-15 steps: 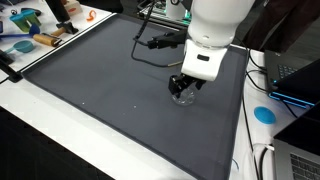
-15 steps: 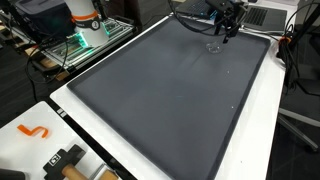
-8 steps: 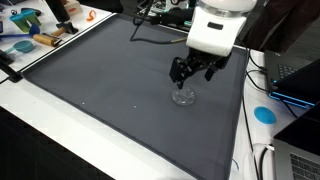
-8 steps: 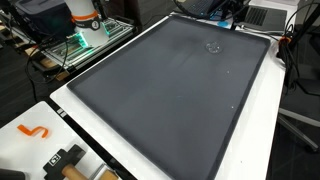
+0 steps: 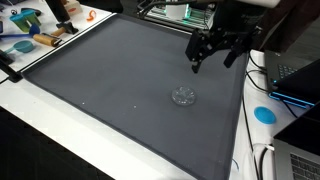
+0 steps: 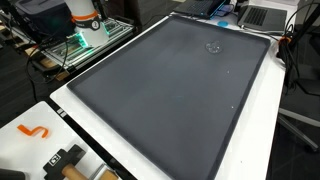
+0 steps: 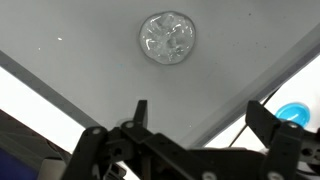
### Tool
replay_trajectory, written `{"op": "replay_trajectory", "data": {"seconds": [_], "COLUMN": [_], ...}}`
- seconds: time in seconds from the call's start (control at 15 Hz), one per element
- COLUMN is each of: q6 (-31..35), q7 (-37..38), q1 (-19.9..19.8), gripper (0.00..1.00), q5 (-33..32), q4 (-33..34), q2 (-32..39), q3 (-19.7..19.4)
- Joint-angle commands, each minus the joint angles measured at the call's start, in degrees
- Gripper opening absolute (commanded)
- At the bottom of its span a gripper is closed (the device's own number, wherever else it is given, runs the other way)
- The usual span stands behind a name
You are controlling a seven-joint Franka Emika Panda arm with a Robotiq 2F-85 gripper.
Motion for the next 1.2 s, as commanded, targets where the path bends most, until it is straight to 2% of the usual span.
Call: {"op": "replay_trajectory", "data": {"seconds": [0.0,0.67,1.13], "q6": [-3.71,-6.99,-8.97], "q7": [3.63,10.86,12.26], "q1": [2.59,8.7,9.76], "gripper": [1.0,1.0,1.0], "q5": [-2.3,-15.41,-16.84], "q4": [0.45,1.02,2.44], "q2": [-0.75,-0.01,2.28], "q3": [-0.85,-2.6,-2.52]}}
